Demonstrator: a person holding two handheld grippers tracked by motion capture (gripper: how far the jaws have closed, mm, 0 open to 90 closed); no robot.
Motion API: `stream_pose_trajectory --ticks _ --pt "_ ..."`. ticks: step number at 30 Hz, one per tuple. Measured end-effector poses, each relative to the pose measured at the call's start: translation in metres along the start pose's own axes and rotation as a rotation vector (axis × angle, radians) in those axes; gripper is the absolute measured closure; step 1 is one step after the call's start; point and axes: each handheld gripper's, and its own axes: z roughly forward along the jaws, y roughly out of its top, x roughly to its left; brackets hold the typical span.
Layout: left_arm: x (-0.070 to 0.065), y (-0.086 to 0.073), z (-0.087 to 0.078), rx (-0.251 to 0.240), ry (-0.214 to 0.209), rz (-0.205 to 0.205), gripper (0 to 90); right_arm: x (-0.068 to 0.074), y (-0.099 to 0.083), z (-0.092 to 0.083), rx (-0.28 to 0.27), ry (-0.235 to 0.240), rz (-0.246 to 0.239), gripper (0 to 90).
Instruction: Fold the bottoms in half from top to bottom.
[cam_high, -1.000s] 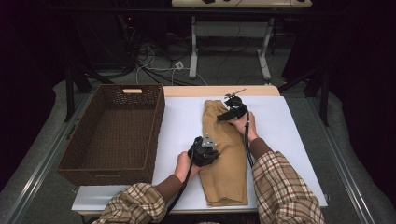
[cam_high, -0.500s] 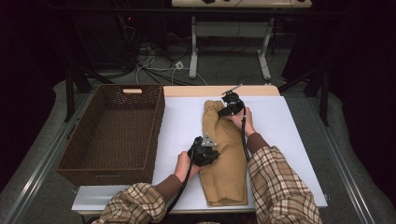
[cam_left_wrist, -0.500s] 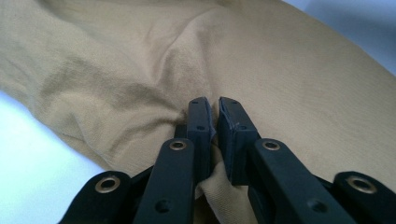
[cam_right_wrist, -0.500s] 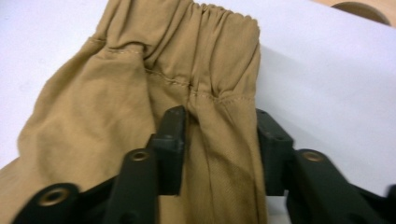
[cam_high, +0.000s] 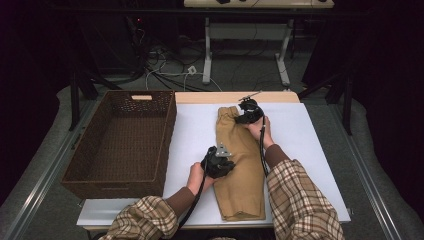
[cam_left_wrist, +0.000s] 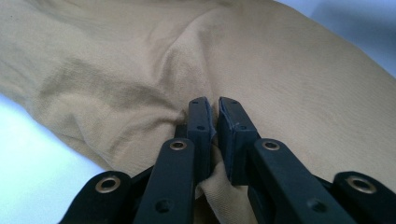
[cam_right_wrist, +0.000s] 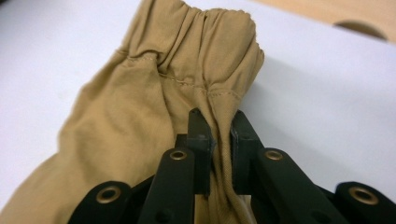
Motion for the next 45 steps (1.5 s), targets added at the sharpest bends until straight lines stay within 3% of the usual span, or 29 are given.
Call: stream_pose_trajectory --ticks 6,13,31,45 --pt "0.0 0.0 0.0 0.0 0.001 -0.001 83.1 0.004 -0.004 -0.021 -0.099 0.023 -0.032 82.7" --pt "0.0 0.0 0.0 0.0 0.001 -0.004 83.1 0.012 -0.006 -0.037 -0.158 0.062 -0.067 82.7" --pt "-0.001 0.0 0.0 0.001 0.003 -0.009 83.1 0.031 -0.02 -0.062 -0.199 0.13 -0.145 82.7" --pt "-0.001 0.0 0.0 0.0 0.004 -0.007 83.1 0.038 -0.038 -0.082 -0.245 0.171 -0.165 82.7"
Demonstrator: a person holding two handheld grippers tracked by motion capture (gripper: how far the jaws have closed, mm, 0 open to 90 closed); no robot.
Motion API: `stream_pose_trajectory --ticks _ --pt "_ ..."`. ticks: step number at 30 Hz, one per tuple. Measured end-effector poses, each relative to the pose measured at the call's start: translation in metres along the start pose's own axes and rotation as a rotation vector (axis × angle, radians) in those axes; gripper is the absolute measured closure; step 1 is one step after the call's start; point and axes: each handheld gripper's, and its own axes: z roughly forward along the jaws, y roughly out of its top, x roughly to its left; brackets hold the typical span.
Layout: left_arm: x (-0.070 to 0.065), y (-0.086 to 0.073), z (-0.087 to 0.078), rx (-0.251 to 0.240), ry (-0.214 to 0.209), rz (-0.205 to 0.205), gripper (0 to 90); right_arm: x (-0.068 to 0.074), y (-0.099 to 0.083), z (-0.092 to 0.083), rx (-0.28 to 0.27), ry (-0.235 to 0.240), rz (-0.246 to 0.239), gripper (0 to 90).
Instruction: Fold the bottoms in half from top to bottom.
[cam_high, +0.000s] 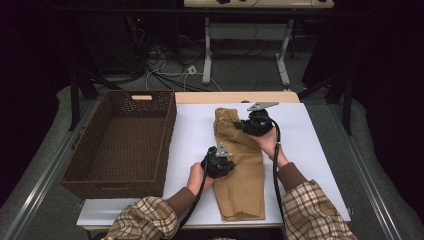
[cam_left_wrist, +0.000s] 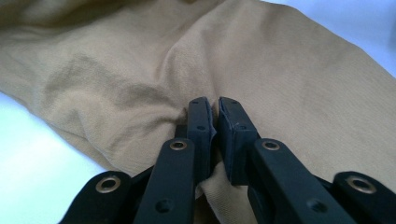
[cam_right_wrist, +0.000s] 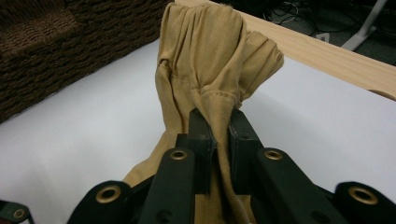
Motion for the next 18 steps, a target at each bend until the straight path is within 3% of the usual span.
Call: stream_pose_trajectory --ticks 18 --pt "0.0 0.0 0.0 -0.001 0.001 0.002 83.1 0.016 -0.019 -0.018 0.018 0.026 -0.033 82.7"
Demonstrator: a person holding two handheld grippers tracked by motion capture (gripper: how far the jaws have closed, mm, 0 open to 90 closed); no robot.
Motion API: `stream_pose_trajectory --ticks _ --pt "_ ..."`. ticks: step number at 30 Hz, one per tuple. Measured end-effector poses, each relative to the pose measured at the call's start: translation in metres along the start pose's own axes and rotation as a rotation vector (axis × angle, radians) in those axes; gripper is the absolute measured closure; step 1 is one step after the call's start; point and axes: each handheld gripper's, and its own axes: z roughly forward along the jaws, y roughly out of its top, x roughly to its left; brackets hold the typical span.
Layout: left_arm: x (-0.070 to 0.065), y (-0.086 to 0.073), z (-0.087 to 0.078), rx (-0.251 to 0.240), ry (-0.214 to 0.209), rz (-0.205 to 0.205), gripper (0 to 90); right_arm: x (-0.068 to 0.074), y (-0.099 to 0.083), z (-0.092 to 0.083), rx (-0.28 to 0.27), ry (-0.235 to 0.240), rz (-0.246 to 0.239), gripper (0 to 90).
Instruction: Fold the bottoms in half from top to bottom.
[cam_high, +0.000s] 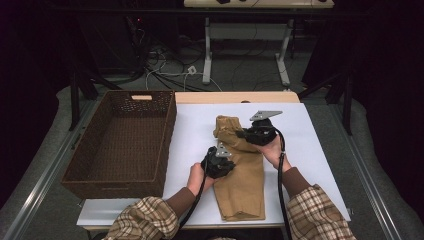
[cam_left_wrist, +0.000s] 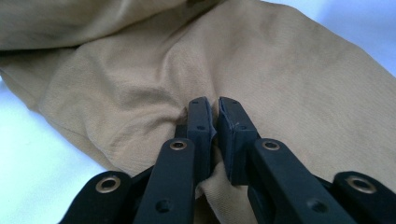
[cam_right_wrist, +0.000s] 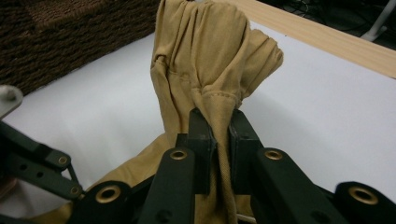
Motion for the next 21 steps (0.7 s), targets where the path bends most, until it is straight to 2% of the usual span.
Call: stream_pose_trajectory --ticks 15,21 --pt "0.001 -0.001 0.0 -0.005 -0.002 0.0 82.7 0.01 -0.009 -0.012 -0.001 0.014 -0.012 82.6" --pt "0.002 -0.001 -0.002 -0.005 -0.01 -0.014 80.2 0.011 -0.012 -0.015 -0.001 0.018 -0.015 82.6"
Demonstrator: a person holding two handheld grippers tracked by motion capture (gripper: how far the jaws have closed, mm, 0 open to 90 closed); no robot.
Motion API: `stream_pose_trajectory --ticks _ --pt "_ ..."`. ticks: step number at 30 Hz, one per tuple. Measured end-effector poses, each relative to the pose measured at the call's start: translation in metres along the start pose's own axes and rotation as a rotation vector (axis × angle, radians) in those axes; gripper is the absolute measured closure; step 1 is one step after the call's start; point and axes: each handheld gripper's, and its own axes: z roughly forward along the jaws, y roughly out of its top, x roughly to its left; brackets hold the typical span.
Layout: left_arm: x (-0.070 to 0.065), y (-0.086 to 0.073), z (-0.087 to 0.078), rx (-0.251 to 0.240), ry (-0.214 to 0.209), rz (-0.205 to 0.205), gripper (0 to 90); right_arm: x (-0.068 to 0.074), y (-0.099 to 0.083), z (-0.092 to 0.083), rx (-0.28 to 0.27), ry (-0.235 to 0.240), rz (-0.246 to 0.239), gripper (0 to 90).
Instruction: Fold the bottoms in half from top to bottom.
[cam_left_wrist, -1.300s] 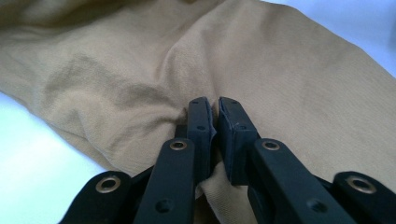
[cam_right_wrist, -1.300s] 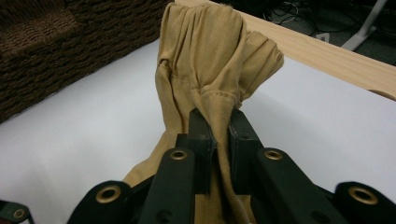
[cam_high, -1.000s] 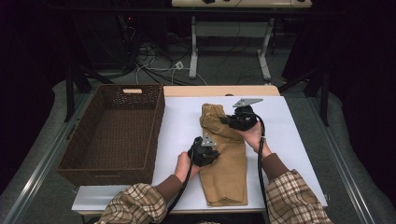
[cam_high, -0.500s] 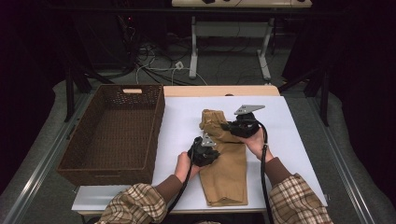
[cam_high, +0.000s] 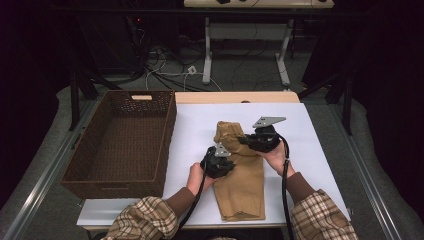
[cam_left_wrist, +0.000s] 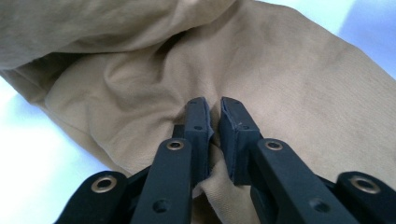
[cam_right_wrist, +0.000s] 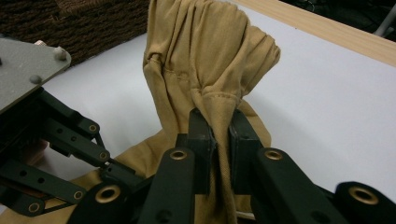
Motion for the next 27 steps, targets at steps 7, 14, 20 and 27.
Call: stream_pose_trajectory --ticks 7,14,20,27 --pt "-0.001 0.001 -0.015 -0.006 -0.011 -0.01 48.6 0.002 -0.003 -0.005 -0.003 0.004 -0.011 82.5" --pt "0.004 0.0 -0.038 0.001 0.015 -0.042 32.2 0.005 -0.006 -0.012 -0.009 0.005 -0.021 82.4" --pt "0.004 0.0 -0.043 0.008 0.033 -0.039 23.6 0.008 -0.011 -0.017 -0.001 0.017 -0.039 82.0" --pt "-0.001 -0.002 -0.047 0.011 0.038 -0.024 19.6 0.018 -0.023 -0.018 0.035 0.045 -0.096 81.7"
